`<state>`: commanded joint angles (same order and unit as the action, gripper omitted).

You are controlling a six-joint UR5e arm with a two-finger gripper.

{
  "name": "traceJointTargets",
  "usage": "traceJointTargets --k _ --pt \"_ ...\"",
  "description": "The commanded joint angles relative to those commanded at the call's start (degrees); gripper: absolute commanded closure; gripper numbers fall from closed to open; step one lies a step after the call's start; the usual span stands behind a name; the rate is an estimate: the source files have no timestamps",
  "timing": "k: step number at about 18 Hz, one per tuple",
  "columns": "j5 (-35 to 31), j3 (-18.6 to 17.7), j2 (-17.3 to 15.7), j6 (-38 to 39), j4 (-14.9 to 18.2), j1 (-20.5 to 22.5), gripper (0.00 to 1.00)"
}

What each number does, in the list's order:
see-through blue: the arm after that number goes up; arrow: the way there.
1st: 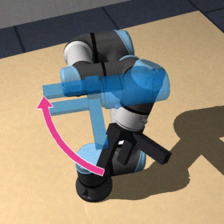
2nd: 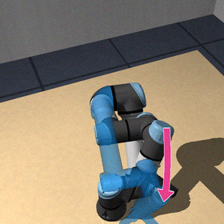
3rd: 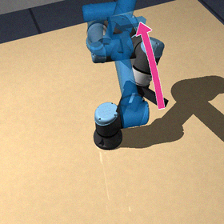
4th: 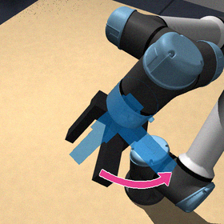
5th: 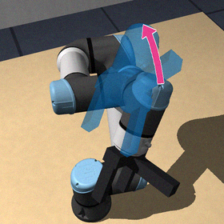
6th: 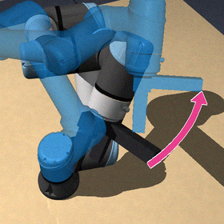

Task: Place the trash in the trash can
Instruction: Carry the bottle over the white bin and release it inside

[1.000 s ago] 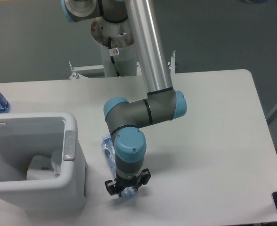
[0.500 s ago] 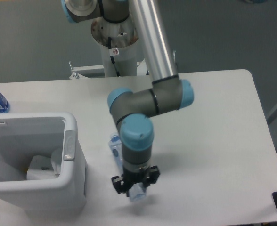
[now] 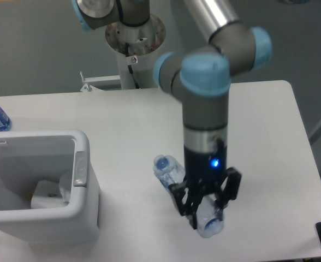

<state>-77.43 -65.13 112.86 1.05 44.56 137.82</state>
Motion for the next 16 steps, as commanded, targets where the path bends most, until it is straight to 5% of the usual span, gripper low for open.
traceJointTargets --k 5,10,16 --pt "-0.1 -0.4 -3.4 -0.2 -2.7 -5.6 0.42" --pt "-0.2 -1.2 -4.0 0.0 -2.7 -14.5 0.42" --pt "-0.1 -1.5 -3.0 -0.3 -2.7 -20.2 0.40"
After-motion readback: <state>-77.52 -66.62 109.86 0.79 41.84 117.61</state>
